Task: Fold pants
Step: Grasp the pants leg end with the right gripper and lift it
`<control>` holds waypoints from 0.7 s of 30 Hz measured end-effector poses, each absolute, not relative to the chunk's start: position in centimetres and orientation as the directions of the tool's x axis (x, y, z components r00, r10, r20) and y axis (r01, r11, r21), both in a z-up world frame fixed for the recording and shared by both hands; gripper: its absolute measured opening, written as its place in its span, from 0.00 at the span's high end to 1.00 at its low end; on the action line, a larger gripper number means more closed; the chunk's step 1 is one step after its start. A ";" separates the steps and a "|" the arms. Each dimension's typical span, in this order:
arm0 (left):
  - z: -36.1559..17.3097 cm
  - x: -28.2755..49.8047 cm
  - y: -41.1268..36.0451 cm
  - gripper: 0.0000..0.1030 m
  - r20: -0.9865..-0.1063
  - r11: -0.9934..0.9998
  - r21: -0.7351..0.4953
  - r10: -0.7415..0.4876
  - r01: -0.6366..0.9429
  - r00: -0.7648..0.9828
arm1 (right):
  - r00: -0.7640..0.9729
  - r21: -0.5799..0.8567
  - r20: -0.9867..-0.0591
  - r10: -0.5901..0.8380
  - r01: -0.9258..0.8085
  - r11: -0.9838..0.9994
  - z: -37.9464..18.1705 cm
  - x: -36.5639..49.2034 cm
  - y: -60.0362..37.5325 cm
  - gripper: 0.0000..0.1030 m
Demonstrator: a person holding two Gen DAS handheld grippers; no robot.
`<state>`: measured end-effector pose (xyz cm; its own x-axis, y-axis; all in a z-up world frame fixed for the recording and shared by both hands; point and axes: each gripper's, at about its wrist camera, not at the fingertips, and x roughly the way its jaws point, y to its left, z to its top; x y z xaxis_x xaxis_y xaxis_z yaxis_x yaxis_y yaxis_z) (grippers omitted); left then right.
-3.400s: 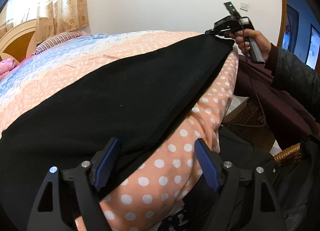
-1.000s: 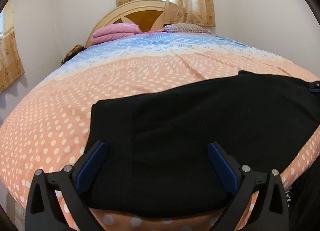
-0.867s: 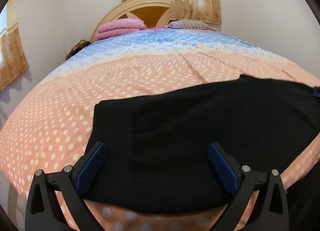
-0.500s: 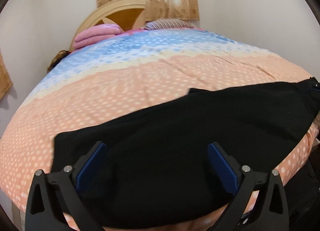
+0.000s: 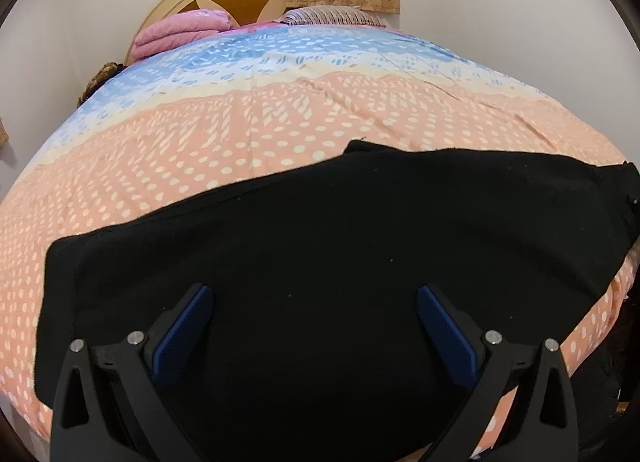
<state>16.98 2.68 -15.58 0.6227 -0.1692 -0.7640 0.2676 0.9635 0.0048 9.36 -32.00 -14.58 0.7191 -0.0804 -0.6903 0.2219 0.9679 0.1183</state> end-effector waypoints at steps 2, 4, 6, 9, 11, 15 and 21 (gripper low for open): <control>-15.1 16.8 2.4 0.00 -0.764 0.963 0.014 -0.163 0.269 0.625 | 0.733 0.195 -0.680 -0.031 0.222 0.955 -14.1 8.6 -33.1 0.41; -14.5 16.5 1.6 0.00 -0.756 0.956 0.012 -0.184 0.294 0.628 | 0.740 0.213 -0.671 -0.040 0.245 0.946 -13.7 8.1 -34.1 0.41; -13.7 16.2 0.5 0.00 -0.744 0.948 0.019 -0.200 0.319 0.637 | 0.747 0.200 -0.661 -0.073 0.269 0.942 -13.2 7.3 -35.2 0.41; -12.6 16.0 -1.0 0.00 -0.728 0.935 0.009 -0.237 0.355 0.643 | 0.772 0.217 -0.629 -0.094 0.291 0.932 -12.3 5.8 -37.0 0.41; -11.8 16.0 -2.7 0.00 -0.716 0.921 0.008 -0.267 0.389 0.645 | 0.790 0.219 -0.601 -0.118 0.306 0.927 -11.4 4.8 -38.1 0.41; -11.9 15.9 -5.4 0.00 -0.715 0.898 0.019 -0.296 0.440 0.634 | 0.807 0.217 -0.552 -0.212 0.384 0.897 -9.4 2.3 -41.3 0.41; -13.8 16.3 -6.8 0.00 -0.745 0.902 0.012 -0.280 0.432 0.605 | 0.806 0.317 -0.514 -0.295 0.498 0.807 -8.4 -2.1 -48.7 0.41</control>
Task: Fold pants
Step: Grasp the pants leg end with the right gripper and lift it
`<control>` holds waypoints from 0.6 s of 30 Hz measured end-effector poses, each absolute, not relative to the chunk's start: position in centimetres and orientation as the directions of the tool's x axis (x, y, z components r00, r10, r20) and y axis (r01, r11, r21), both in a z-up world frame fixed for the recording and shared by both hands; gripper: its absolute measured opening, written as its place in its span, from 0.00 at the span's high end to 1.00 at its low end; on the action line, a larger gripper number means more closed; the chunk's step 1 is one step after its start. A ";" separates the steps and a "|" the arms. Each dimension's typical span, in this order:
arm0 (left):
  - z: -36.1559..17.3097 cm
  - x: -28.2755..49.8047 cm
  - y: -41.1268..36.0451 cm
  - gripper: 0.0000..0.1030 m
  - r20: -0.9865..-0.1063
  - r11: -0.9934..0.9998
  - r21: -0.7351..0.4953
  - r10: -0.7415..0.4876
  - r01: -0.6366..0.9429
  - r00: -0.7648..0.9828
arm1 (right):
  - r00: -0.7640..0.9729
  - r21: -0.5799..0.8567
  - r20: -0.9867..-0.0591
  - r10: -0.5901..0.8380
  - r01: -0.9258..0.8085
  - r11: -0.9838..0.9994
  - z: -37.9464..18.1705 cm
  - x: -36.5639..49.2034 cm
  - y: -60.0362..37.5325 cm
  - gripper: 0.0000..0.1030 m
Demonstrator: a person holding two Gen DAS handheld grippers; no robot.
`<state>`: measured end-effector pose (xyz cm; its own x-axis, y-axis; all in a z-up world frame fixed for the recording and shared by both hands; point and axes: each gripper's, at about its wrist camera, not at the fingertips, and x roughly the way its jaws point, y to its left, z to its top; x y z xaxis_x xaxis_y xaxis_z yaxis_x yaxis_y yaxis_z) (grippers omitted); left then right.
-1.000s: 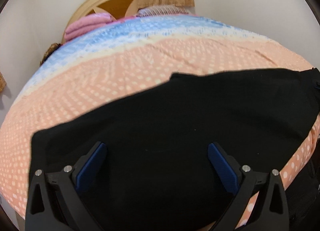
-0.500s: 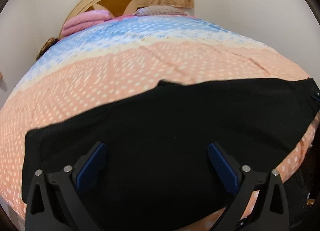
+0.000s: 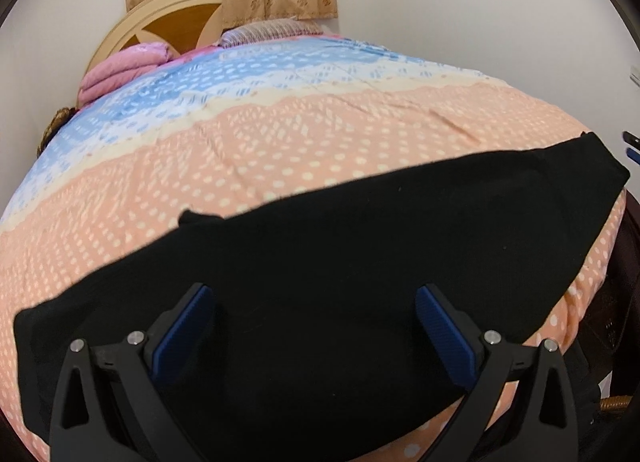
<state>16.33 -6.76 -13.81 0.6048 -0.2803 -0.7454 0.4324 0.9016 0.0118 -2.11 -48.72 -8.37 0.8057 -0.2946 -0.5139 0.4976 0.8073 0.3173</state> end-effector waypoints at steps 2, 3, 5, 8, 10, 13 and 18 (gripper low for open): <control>-14.4 16.4 -6.5 0.00 -0.756 0.911 0.003 -0.269 0.413 0.597 | 0.819 0.356 -0.516 -0.250 0.470 0.808 -8.9 -2.5 -49.8 0.41; -14.6 16.3 -6.4 0.00 -0.759 0.915 0.000 -0.263 0.404 0.595 | 0.833 0.378 -0.513 -0.208 0.437 0.816 -9.2 -2.4 -50.0 0.41; -14.9 16.3 -6.3 0.00 -0.762 0.921 -0.005 -0.256 0.390 0.595 | 0.843 0.393 -0.514 -0.159 0.396 0.830 -9.9 -1.7 -49.7 0.41; -14.9 16.2 -6.2 0.00 -0.758 0.926 -0.012 -0.254 0.377 0.600 | 0.830 0.382 -0.546 -0.110 0.364 0.850 -10.9 0.1 -49.0 0.41; -15.0 16.1 -6.4 0.00 -0.758 0.928 -0.007 -0.247 0.371 0.604 | 0.822 0.361 -0.561 -0.101 0.353 0.863 -11.3 1.6 -48.4 0.41; -15.0 16.1 -6.4 0.00 -0.758 0.930 -0.007 -0.244 0.366 0.605 | 0.806 0.347 -0.584 -0.094 0.353 0.869 -11.7 3.1 -48.7 0.44; -15.2 16.2 -6.4 0.00 -0.755 0.931 -0.010 -0.245 0.364 0.608 | 0.808 0.365 -0.587 -0.043 0.311 0.878 -12.1 5.3 -49.5 0.55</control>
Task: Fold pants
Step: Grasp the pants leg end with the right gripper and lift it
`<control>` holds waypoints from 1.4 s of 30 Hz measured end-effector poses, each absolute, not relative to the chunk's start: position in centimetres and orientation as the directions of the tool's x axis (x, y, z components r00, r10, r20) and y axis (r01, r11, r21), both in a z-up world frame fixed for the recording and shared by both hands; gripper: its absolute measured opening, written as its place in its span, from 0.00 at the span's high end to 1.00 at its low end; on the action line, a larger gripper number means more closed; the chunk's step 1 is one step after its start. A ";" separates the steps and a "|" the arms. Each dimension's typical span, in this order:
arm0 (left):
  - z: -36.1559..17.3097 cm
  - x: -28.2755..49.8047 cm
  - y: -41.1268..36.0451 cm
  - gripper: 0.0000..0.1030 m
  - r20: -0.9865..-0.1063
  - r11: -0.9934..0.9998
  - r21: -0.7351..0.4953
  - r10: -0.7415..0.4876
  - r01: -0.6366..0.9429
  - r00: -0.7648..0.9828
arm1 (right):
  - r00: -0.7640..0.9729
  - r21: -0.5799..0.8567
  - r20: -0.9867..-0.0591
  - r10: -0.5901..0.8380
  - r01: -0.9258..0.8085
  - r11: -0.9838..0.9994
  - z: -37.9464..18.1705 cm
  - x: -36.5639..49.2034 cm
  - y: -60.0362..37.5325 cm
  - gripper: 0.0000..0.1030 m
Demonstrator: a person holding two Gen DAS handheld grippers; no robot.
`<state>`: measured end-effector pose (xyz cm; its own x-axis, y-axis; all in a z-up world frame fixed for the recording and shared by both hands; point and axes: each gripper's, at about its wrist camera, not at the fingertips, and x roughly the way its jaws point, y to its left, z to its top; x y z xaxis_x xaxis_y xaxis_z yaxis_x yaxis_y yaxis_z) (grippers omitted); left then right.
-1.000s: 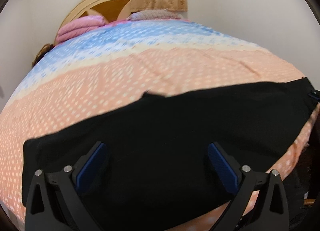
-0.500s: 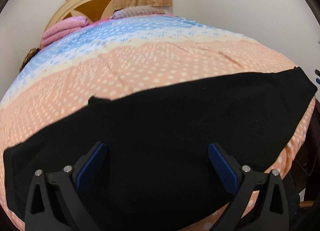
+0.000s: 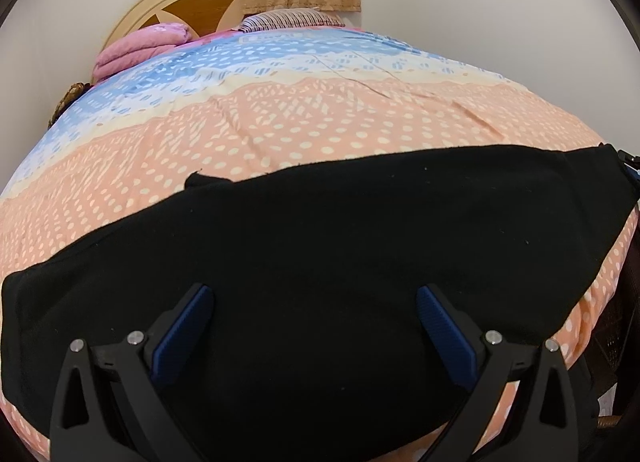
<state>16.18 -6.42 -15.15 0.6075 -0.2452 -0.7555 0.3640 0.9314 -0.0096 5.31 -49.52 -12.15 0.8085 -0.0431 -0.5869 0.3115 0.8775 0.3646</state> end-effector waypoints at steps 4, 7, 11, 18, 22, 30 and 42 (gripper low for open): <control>-15.4 16.1 -6.4 0.00 -0.745 0.933 -0.016 -0.250 0.358 0.618 | 0.809 0.369 -0.588 0.016 0.250 0.895 -12.4 5.7 -49.4 0.59; -15.5 16.0 -6.3 0.00 -0.733 0.933 -0.019 -0.257 0.360 0.629 | 0.804 0.357 -0.595 0.018 0.244 0.902 -12.8 5.8 -49.5 0.63; -15.5 16.0 -6.3 0.00 -0.730 0.932 -0.023 -0.262 0.361 0.631 | 0.810 0.370 -0.586 0.025 0.240 0.897 -13.3 5.4 -49.2 0.85; -15.2 15.6 -5.9 0.00 -0.733 0.934 -0.038 -0.268 0.356 0.625 | 0.840 0.411 -0.543 0.021 0.244 0.879 -12.0 4.2 -48.1 0.88; -15.1 15.3 -5.3 0.00 -0.733 0.936 -0.052 -0.274 0.349 0.623 | 0.865 0.402 -0.501 0.023 0.209 0.891 -9.3 3.0 -45.3 0.88; -14.6 14.8 -3.7 0.00 -0.723 0.940 -0.080 -0.283 0.331 0.630 | 0.880 0.357 -0.474 0.037 0.154 0.921 -5.6 2.9 -38.0 0.88; -13.6 14.3 -0.9 0.00 -0.686 0.940 -0.120 -0.311 0.319 0.658 | 0.836 0.312 -0.523 0.164 0.008 0.950 -5.3 8.6 -25.0 0.88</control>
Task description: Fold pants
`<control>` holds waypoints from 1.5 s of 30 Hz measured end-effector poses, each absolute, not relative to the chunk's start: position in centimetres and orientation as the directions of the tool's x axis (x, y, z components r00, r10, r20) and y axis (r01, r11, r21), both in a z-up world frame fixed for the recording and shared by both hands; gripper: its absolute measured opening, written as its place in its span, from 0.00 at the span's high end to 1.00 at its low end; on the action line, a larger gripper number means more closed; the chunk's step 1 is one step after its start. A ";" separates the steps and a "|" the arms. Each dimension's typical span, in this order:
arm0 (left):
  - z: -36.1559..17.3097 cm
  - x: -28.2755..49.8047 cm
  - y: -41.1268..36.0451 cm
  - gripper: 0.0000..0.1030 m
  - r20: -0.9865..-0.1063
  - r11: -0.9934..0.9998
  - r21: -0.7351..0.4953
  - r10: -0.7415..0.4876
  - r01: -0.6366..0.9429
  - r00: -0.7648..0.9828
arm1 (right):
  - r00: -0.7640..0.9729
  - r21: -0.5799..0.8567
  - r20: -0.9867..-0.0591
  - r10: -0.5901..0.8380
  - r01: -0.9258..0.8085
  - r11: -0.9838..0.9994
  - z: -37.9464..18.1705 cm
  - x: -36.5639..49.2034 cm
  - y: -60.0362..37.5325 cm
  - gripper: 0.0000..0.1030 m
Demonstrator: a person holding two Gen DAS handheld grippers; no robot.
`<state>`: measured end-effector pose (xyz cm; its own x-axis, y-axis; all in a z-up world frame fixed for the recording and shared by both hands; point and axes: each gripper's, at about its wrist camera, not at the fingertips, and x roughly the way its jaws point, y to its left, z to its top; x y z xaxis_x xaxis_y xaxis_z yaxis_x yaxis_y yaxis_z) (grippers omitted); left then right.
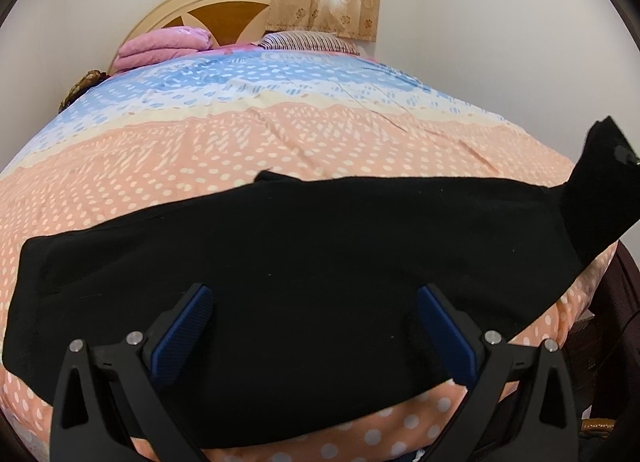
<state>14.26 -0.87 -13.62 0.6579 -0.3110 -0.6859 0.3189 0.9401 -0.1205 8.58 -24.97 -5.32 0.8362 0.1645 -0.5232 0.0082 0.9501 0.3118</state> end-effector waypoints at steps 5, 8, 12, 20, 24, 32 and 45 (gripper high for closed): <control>-13.4 14.2 -0.2 0.00 -0.673 0.933 -0.141 -0.335 0.330 0.659 | 0.806 0.265 -0.567 0.171 -0.018 0.964 -8.0 12.1 -20.3 0.88; -13.1 14.0 -0.4 0.00 -0.666 0.920 -0.160 -0.368 0.358 0.649 | 0.780 0.258 -0.599 0.181 -0.026 0.966 -10.3 13.6 -18.7 0.88; -12.7 13.8 -1.1 0.00 -0.658 0.899 -0.179 -0.411 0.399 0.631 | 0.749 0.262 -0.626 0.216 -0.059 0.963 -12.8 15.0 -16.5 0.88; -11.9 14.4 -4.2 0.00 -0.663 0.856 -0.176 -0.468 0.486 0.584 | 0.665 0.270 -0.679 0.310 -0.167 0.948 -14.8 15.1 -15.3 0.49; -11.5 14.9 -7.0 0.00 -0.665 0.817 -0.181 -0.512 0.548 0.543 | 0.711 0.263 -0.633 0.308 -0.177 0.949 -13.3 12.2 -18.4 0.49; -12.4 17.0 -13.3 0.07 -0.699 0.737 -0.276 -0.594 0.617 0.398 | 0.775 0.357 -0.601 0.197 0.039 0.933 -14.4 10.0 -26.6 0.48; -12.7 17.6 -15.9 0.88 -0.703 0.694 -0.379 -0.646 0.612 0.298 | 0.820 0.320 -0.552 0.149 0.044 0.946 -14.2 9.1 -26.8 0.45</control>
<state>17.63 -15.89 -12.70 0.2979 -0.6461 -0.7027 0.6119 0.6943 -0.3790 9.06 -26.81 -14.18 0.8201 0.1491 -0.5525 0.0437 0.9463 0.3203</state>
